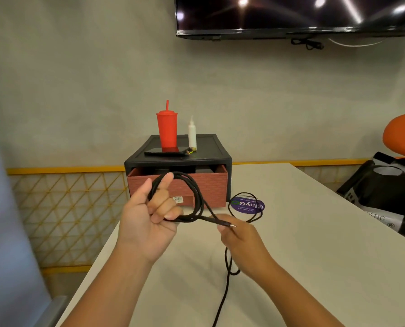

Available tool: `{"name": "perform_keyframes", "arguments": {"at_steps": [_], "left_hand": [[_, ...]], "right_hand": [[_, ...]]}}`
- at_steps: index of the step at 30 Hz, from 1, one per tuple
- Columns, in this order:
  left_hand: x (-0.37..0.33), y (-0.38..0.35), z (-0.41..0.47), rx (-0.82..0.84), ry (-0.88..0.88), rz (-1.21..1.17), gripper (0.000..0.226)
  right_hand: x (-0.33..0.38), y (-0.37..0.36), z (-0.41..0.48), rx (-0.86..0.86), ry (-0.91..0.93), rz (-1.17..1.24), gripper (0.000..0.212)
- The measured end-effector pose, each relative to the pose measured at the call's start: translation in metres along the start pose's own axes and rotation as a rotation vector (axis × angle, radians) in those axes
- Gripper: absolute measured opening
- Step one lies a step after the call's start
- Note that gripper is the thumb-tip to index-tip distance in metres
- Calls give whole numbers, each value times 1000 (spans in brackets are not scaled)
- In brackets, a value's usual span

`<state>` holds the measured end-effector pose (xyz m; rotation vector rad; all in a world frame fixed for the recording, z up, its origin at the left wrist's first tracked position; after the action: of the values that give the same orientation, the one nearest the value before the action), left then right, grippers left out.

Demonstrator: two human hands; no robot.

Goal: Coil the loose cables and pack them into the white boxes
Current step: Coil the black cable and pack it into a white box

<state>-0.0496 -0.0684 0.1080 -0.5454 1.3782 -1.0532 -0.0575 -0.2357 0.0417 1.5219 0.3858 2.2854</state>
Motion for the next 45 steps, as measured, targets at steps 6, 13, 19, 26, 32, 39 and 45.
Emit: {"name": "perform_keyframes", "arguments": {"at_steps": [6,13,19,26,32,39,45], "left_hand": [[16,-2,-1,68,-167,372,37],[44,-1,-1,126,-432,1187,45],[58,14,7,266,-689,1957,45],[44,14,13,397,-641,2253,45],[26,3,15,364,-537,2322,26],[21,2,16,278,-349,1895,37],[14,5,19,163,-305,1779,41]], "right_hand": [[12,-3,-10,226,-69,-238,36],[35,3,-16,439,-195,-184,38],[39,12,-6,334,-74,-282,15],[42,50,15,127,-2,-331,7],[28,73,38,112,189,-723,36],[23,96,74,-35,497,-1233,32],[9,114,99,-307,748,-1275,65]]}}
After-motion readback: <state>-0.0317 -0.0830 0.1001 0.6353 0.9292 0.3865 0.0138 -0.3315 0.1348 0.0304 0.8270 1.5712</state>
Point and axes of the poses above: each hand's wrist, its own z-axis towards the middle knuckle, its own y-axis out of the back of the hand, x = y × z, the point moved 1 cm from there along z, towards the middle knuckle
